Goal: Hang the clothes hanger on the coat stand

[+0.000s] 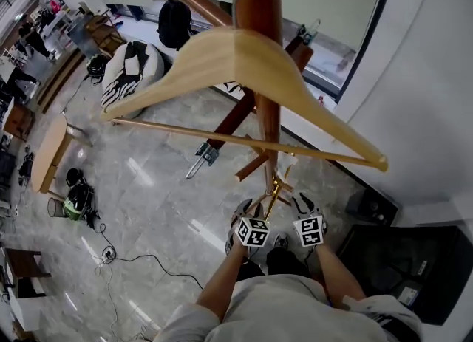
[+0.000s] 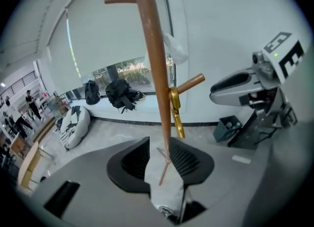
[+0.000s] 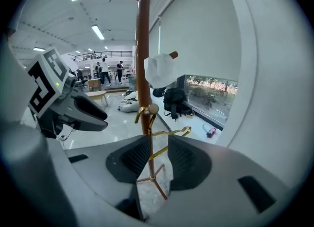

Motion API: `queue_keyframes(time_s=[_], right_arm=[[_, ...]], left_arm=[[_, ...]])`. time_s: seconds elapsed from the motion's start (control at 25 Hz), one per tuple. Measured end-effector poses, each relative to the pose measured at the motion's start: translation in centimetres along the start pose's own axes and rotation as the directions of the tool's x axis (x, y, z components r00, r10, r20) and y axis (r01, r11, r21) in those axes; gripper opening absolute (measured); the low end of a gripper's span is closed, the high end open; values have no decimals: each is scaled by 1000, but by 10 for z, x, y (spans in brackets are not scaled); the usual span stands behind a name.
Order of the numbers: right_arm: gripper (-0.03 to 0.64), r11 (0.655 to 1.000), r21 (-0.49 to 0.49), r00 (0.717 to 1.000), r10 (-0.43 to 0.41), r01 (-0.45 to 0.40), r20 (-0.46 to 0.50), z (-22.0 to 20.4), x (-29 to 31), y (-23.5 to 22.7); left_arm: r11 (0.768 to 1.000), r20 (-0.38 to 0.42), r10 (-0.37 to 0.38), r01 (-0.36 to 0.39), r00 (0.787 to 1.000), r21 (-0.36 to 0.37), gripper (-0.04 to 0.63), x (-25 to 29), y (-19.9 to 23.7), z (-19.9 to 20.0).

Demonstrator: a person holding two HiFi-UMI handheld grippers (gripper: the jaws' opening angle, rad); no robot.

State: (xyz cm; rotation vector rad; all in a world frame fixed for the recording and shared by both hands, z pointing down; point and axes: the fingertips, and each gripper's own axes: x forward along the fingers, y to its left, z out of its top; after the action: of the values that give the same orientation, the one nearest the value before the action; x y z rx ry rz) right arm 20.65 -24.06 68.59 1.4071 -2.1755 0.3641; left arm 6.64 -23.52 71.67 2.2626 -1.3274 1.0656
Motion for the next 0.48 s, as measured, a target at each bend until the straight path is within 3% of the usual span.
queue_keyframes(time_s=[0.24,0.32,0.4,0.48], right_arm=[[26,994,69,995,-91,88,43,35,-9,21],[15,990,92,992,-116,111,56,43,-16,31],[8,983,122,986,-147,137,81,48,-23,41],[5,975,155,978,-179,161,108,58,-30,50]], left_arm=[[991,131,-65,80,989,-112,112,-33,20,16],[990,175,-88,107,981,-97,87,-46,23,18],[990,218,-108,125,970,-63,19,-59,25,17],[987,255,-138,154,957,-43,11,-69,26,17]])
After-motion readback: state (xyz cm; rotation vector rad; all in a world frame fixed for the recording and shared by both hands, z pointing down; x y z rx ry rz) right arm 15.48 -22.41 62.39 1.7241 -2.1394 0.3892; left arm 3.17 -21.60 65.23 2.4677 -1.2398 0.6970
